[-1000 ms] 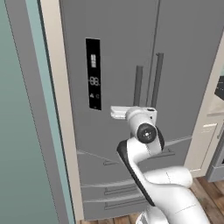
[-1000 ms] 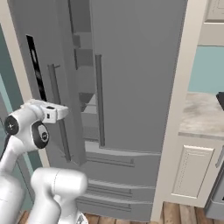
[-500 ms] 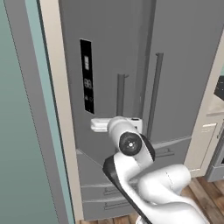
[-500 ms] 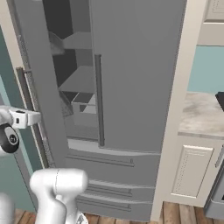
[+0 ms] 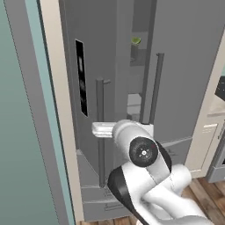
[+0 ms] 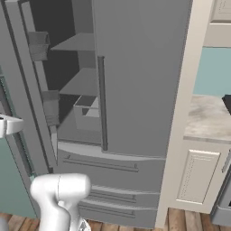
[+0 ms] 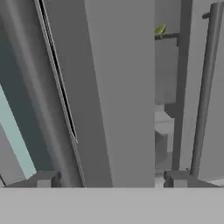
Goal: There is a bowl on the dining counter. Grab a lemon wedge from the fridge and place it in the bowl. Then get the liquor bottle and glass cup from the cabinet and place them next to the bowl.
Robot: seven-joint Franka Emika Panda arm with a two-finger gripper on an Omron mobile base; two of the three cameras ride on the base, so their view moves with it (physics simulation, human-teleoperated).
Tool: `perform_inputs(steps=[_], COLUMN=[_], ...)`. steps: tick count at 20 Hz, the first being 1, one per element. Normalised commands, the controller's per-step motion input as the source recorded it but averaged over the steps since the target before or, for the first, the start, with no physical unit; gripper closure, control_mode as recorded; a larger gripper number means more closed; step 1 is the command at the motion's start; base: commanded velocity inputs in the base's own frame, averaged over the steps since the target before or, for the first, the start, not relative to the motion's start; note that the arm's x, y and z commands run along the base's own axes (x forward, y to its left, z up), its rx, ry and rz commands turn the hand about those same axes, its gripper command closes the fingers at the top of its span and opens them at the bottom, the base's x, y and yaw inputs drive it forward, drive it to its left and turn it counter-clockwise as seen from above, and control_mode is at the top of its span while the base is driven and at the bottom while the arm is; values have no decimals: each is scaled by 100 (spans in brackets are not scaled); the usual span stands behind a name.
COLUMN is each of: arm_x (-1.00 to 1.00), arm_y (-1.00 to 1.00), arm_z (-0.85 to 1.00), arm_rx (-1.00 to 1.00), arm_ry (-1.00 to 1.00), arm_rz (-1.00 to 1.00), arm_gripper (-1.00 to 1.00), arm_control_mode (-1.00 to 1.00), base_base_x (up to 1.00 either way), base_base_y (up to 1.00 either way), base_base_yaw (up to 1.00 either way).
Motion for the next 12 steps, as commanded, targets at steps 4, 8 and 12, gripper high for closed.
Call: perform_inputs(steps=[4,8,12], arm_x=[-100,-99,-83], arm_y=[-91,-95,-93], arm_z=[65,63,65], arm_rx=[21,24,25], arm_ry=[0,0,0], arm_rz=[0,0,0], arm_gripper=[-100,-100,-100], arm_control_mode=[-100,-100,-100], base_base_x=[0,0,0], base_base_y=[0,0,0], base_base_yaw=[0,0,0])
